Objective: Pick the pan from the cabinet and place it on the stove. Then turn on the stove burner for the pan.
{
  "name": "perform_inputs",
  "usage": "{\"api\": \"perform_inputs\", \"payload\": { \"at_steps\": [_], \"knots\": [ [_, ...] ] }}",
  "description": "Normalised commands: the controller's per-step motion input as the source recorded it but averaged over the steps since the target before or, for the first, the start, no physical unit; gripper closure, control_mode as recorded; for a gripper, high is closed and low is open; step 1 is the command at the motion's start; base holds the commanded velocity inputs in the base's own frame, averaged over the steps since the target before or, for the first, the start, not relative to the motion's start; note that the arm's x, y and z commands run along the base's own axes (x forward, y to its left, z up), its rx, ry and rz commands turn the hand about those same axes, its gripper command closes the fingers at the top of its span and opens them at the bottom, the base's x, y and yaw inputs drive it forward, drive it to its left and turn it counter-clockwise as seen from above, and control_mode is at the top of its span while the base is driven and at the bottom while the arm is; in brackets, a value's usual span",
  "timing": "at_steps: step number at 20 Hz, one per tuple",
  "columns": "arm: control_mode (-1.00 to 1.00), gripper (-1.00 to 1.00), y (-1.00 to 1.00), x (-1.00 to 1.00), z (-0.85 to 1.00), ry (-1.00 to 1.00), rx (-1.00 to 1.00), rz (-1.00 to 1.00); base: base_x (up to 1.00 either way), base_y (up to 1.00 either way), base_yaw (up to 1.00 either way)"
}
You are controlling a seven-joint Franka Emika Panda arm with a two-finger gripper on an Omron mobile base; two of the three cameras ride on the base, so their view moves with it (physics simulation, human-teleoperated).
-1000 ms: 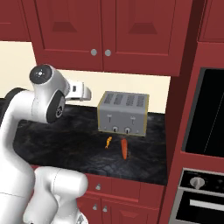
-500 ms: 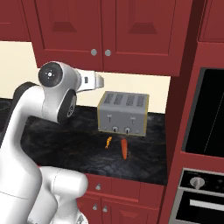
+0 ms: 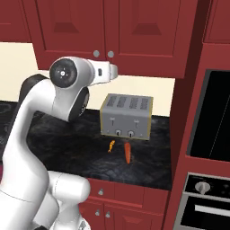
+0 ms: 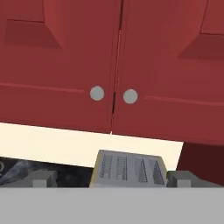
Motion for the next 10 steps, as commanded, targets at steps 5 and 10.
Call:
{"api": "perform_inputs", "payload": {
  "at_steps": [5, 10],
  "knots": [
    [-1.00, -1.00, -0.11, 0.03, 0.01, -0.26, 0.00, 0.00, 0.00, 0.00, 0.00],
    [-1.00, -1.00, -0.08, 0.16, 0.03, -0.23, 0.00, 0.00, 0.00, 0.00, 0.00]
  ]
}}
